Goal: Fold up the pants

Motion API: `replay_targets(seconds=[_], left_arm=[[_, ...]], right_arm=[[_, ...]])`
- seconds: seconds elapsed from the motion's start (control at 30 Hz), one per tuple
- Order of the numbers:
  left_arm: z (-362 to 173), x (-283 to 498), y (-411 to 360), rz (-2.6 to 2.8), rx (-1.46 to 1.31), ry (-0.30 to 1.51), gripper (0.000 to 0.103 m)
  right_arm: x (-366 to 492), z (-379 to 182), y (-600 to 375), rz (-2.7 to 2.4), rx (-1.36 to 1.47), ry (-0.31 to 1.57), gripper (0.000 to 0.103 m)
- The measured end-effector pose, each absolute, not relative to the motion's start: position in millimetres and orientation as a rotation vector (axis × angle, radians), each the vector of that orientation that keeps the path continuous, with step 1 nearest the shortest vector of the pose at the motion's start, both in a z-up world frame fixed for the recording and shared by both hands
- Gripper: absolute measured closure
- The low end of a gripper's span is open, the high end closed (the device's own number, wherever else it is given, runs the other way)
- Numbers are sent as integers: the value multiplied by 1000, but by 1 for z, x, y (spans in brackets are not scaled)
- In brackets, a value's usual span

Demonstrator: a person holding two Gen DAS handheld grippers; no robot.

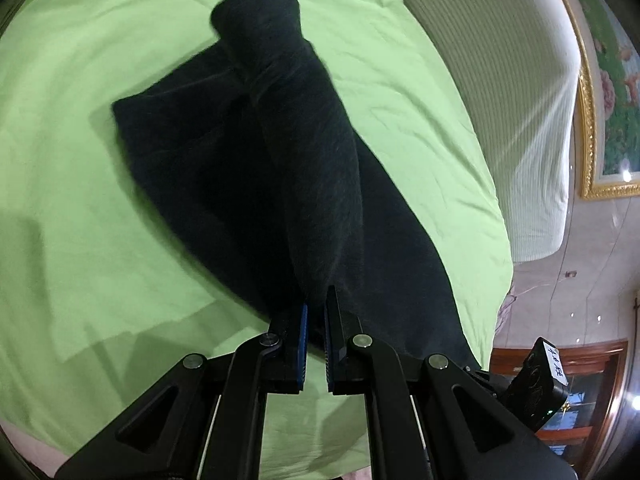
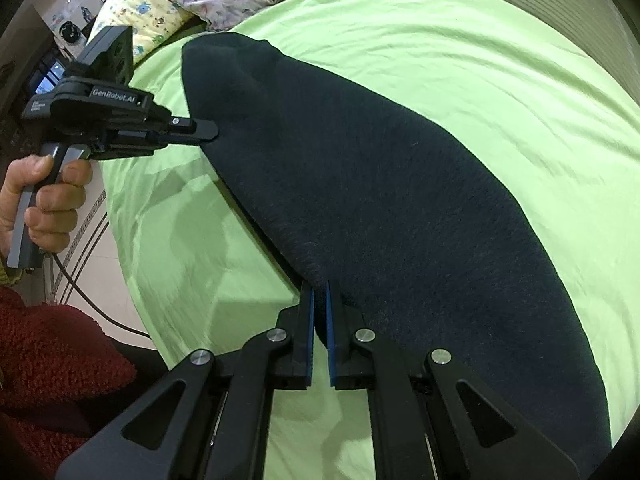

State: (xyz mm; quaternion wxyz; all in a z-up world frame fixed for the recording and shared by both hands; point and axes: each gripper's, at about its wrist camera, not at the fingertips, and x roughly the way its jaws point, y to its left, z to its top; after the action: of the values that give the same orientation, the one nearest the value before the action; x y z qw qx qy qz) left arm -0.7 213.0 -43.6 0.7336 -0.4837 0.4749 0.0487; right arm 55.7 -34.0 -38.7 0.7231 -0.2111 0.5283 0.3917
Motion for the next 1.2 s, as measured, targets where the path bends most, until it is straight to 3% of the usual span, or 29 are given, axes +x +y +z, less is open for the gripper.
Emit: replay_targets(seconds=[0.07, 0.23, 0.33, 0.4, 0.5, 0.6, 0.77, 0.97, 1.2], left_arm=[[-46, -3, 216, 113, -1065, 1049, 97], [-47, -9, 226, 173, -1076, 1059, 82], [-49, -12, 230, 201, -1121, 1059, 69], [-50, -10, 233, 230, -1146, 1060, 54], [-50, -11, 247, 265, -1203, 1047, 43], [-49, -4, 257, 316, -1229, 1047, 28], [-48, 9, 276, 394, -1199, 1065, 28], [-59, 17, 283, 410, -1184, 1069, 28], [-68, 7, 291, 382, -1181, 1034, 33]], right_arm=[[57, -39, -35, 856, -471, 1171, 92], [64, -35, -38, 858, -435, 1197, 85], [68, -28, -43, 871, -371, 1205, 82], [73, -22, -47, 868, -325, 1198, 77], [87, -11, -50, 848, -241, 1183, 70], [108, -1, -52, 792, -144, 1147, 68], [159, 5, -54, 680, -23, 1111, 66], [208, -30, -36, 640, -26, 1202, 64], [190, -67, -2, 761, -210, 1303, 63]])
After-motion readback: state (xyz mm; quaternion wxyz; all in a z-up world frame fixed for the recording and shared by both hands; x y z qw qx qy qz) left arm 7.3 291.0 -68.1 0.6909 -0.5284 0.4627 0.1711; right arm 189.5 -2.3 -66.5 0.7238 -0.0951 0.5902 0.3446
